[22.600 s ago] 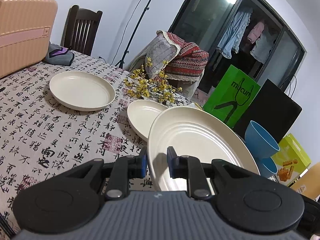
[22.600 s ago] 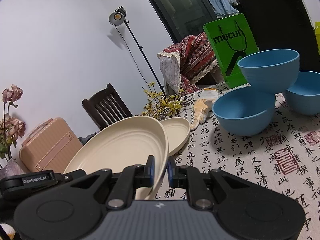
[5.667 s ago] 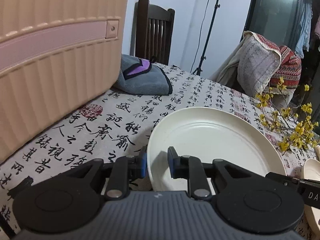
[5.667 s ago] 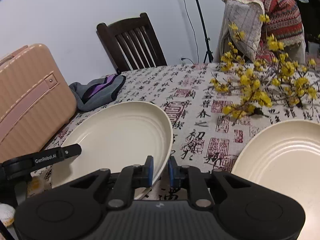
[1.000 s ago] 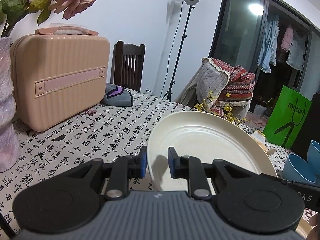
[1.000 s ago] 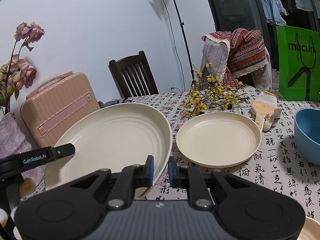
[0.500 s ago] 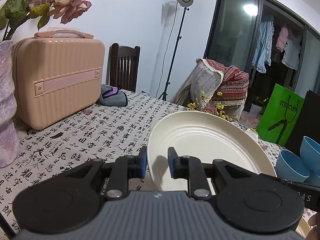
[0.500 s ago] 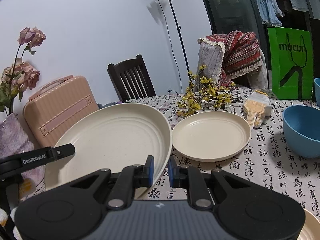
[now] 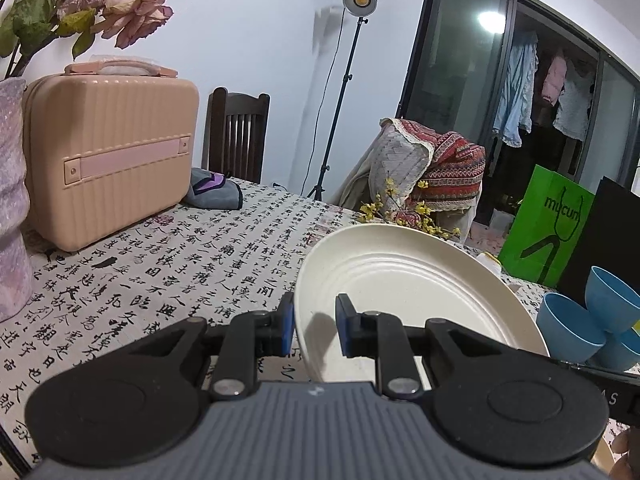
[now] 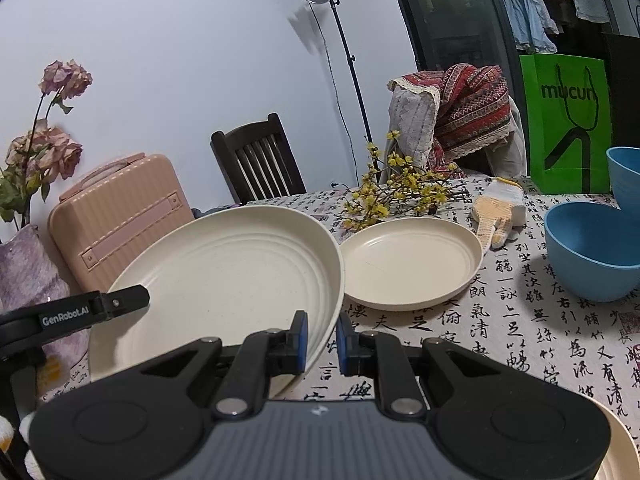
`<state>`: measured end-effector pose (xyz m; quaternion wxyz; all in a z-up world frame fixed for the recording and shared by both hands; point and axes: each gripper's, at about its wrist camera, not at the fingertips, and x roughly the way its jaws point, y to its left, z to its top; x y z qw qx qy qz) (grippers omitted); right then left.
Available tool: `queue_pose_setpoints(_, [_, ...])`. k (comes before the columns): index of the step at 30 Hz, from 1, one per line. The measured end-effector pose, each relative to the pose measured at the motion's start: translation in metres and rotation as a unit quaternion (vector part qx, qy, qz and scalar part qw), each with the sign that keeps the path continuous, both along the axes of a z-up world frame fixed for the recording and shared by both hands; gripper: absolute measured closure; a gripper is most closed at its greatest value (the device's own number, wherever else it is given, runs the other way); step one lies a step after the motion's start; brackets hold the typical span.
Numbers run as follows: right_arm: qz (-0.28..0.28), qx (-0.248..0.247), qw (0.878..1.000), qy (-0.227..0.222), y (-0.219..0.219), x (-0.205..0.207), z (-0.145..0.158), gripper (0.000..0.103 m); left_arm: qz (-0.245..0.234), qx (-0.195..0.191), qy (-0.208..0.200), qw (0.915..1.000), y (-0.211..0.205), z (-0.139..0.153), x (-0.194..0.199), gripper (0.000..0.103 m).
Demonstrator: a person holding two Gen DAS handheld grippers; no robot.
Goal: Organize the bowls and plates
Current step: 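Carry the held cream plate with both grippers toward the blue bowls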
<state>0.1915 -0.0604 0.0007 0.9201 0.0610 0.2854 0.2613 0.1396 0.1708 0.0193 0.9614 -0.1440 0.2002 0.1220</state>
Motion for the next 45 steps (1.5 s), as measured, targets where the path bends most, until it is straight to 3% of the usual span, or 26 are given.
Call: queue_pose_setpoints(45, [-0.010, 0.019, 0.999, -0.031, -0.045, -0.031, -0.012, 0.088, -0.045, -0.074, -0.052, 0.9949, -0.016, -0.020, -0.032, 0.082])
